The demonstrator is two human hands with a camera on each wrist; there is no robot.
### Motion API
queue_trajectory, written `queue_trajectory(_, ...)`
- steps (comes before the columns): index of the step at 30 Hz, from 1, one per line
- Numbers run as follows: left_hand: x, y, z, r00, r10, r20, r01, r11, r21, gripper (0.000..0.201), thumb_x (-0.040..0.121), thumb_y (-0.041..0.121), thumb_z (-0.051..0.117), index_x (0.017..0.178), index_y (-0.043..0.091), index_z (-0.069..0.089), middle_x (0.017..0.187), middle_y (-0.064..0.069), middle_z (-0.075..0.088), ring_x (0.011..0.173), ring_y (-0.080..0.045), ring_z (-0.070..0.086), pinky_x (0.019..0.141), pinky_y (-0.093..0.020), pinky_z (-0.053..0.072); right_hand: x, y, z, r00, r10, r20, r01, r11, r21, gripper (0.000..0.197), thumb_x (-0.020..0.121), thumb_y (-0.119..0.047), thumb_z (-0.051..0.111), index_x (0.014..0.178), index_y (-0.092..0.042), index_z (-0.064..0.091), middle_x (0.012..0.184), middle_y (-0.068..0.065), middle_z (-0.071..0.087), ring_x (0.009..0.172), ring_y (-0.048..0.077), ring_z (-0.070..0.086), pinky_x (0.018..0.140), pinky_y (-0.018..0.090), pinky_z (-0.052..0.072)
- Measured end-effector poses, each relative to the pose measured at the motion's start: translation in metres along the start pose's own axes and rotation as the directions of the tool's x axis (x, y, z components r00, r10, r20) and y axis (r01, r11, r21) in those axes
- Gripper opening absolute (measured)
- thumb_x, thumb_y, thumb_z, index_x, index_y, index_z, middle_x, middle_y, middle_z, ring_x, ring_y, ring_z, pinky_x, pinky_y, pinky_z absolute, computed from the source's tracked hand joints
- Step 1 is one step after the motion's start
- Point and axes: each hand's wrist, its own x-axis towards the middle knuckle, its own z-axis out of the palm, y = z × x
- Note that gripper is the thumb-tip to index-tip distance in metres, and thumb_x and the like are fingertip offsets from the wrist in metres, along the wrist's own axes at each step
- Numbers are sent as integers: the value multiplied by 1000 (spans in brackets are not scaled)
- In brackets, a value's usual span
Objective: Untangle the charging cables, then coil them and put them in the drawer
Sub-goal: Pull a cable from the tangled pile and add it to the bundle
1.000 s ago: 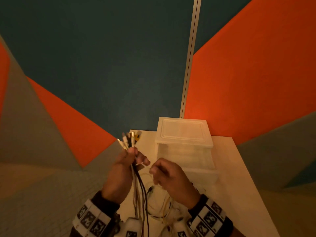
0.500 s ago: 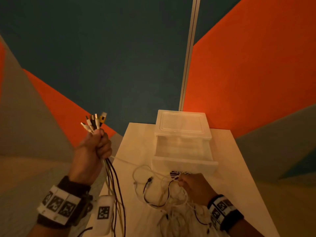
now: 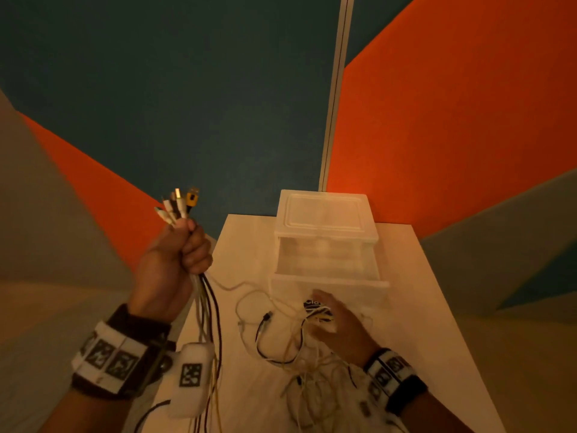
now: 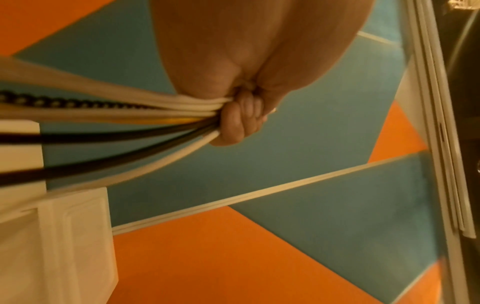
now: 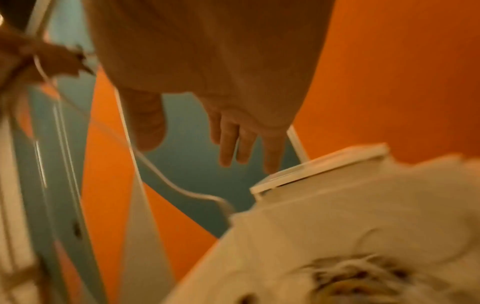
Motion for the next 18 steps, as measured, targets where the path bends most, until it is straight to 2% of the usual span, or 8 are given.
queue_trajectory(2,5,-6,7,1000,-12,7,12,1000,15,25,103,19,29,85,16,47,61,8,31,48,-5,19,41,-18,22,9,-28,26,966,-1,259,-18,997,73,92,76,-51,75,149,-35,22,145,-31,32,129,-14,34,105,11,30)
queue_trajectory(3,7,-6,9,1000,-13,9,13,1000,26,26,104,20,29,85,16,47,62,7,30,47,-4,21,42,-18,22,12,-32,39,936,30,350,-39,999,16,95,76,-51,74,150,-37,17,141,-26,40,124,-8,43,102,15,34)
queue_trajectory(6,11,-5,10,1000,-2,16,1,999,48,26,104,22,30,86,17,47,63,6,28,46,-4,24,42,-18,23,9,-22,59,890,124,440,-21,972,-233,42,94,-41,56,132,-28,45,95,-9,60,94,16,58,86,33,43)
queue_trajectory(8,13,-1,7,1000,9,6,-9,998,57,26,105,22,29,86,17,47,63,7,29,46,-4,24,42,-18,24,3,1,57,875,153,459,40,922,-384,19,98,-31,45,103,-21,60,87,-9,58,94,21,56,90,40,40)
queue_trajectory(10,14,7,2,1000,21,0,-21,999,38,28,105,20,27,85,17,47,61,8,31,46,-3,23,41,-17,25,-9,29,46,862,189,470,32,906,-422,18,99,-25,40,96,-22,58,90,-11,57,99,18,54,98,44,37)
queue_trajectory(14,16,28,-12,998,68,-20,-67,997,34,31,105,19,24,84,19,47,59,10,31,50,-6,15,41,-17,22,-29,78,11,927,308,214,-170,855,-491,31,103,-41,31,115,-41,59,111,-6,59,110,22,55,101,30,39)
queue_trajectory(16,14,27,-14,998,52,-38,-50,997,66,31,104,19,25,83,19,47,58,11,31,50,-7,12,41,-17,21,-27,82,-3,963,268,-20,-239,821,-519,57,95,-63,13,96,-36,63,102,0,61,99,26,59,94,38,45)
queue_trajectory(18,12,14,-11,999,5,-47,-1,996,90,29,104,18,27,82,18,46,58,10,32,49,-6,13,40,-17,21,-16,58,-16,971,205,-125,-239,857,-457,62,90,-63,13,86,-27,63,93,2,60,90,25,59,86,45,47)
